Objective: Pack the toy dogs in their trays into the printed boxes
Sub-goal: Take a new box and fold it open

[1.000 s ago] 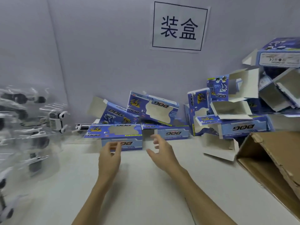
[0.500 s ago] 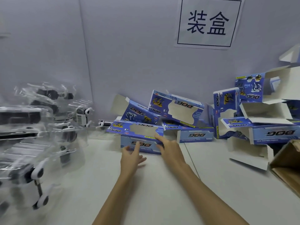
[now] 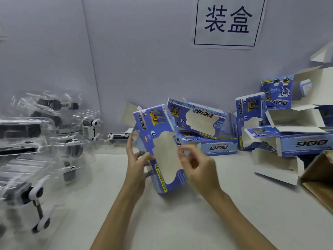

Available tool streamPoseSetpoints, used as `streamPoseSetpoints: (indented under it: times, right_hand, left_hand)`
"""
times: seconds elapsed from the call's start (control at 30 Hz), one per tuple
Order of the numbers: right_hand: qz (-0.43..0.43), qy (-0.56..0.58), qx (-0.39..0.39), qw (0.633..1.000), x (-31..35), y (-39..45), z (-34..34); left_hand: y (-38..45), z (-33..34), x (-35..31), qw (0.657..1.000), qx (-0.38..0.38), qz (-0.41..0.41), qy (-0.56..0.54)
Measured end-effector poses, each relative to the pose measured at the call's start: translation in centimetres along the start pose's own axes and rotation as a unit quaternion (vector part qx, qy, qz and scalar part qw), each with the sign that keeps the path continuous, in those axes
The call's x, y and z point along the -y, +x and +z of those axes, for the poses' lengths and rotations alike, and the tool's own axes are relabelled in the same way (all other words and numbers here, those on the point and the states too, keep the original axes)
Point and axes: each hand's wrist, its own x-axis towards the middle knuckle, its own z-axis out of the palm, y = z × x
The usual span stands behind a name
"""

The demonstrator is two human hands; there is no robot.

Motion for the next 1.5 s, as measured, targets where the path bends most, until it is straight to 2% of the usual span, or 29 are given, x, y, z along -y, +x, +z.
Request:
streamPoseSetpoints:
  times: [0.07,0.1,0.23,0.3,0.37,0.53,0.73,0.83,0.97,1.03,1.1,1.17,1.23,1.3,1.33,1.4,1.47,1.5]
  right_hand:
    - [0.071,0.059,-0.070,0.993,0.2,1.0,-1.4]
    - [0.093,0.088,-0.075,0.989,0.1,1.4,-2.1]
    - [0.130,0.169,0.028,0.977,-0.1,1.5,-2.8]
    - [0.145,0.193,0.039,0.970,0.1,1.0,-2.1]
    - [0.136,0.182,0.039,0.973,0.4,0.6,-1.4]
    - [0.047,0.083,0.025,0.995,0.6,0.2,-0.9]
    - [0.030,0.110,0.106,0.988,0.4,1.1,-2.9]
    - [0.060,0.133,0.101,0.984,0.0,1.2,-3.3]
    - [0.088,0.123,0.034,0.988,0.5,0.6,-2.1]
    - [0.085,0.135,0.047,0.986,0.6,0.1,-1.2]
    - [0.098,0.166,0.088,0.977,1.0,-0.3,-0.5]
    - [0.123,0.159,0.123,0.972,1.1,-0.3,-0.2]
    - [0.148,0.071,0.150,0.975,1.2,-0.4,-0.1]
    - [0.160,0.008,0.162,0.974,1.0,-0.7,0.0]
    - [0.162,0.020,0.161,0.973,0.8,-0.6,-0.1]
    - [0.180,0.113,0.156,0.965,0.1,0.0,-0.9]
    - [0.211,0.223,0.155,0.939,-0.7,0.6,-2.1]
    - [0.235,0.289,0.154,0.915,-1.0,0.8,-2.6]
  left_hand:
    - [-0.1,0.2,-0.1,0.997,0.078,0.019,0.000]
    - [-0.2,0.4,0.0,0.993,0.110,0.030,0.003]
    - [-0.6,1.2,0.3,0.979,0.189,0.063,0.039]
    - [-1.0,1.4,0.5,0.974,0.200,0.080,0.065]
    - [-1.5,1.6,0.5,0.974,0.190,0.098,0.077]
    - [-2.5,2.5,0.0,0.964,0.135,0.170,0.154]
    - [-2.7,1.8,-0.5,0.957,0.172,0.153,0.175]
    - [-2.8,1.9,-1.1,0.952,0.161,0.165,0.200]
    - [-3.1,2.5,-0.9,0.937,0.081,0.243,0.236]
    - [-3.1,2.7,-0.6,0.926,0.040,0.275,0.258]
    - [-3.2,3.0,-0.7,0.930,0.052,0.264,0.251]
    - [-3.4,3.5,-1.1,0.956,0.095,0.216,0.176]
    - [-3.2,3.7,-1.2,0.969,0.119,0.184,0.113]
    - [-3.0,3.6,-1.0,0.970,0.136,0.177,0.096]
    - [-3.0,3.4,-0.8,0.971,0.141,0.171,0.087]
    - [-2.8,3.1,-0.6,0.976,0.133,0.150,0.082]
    - [-2.4,2.9,-0.4,0.978,0.114,0.128,0.118]
    - [-2.3,2.7,-0.5,0.978,0.113,0.107,0.136]
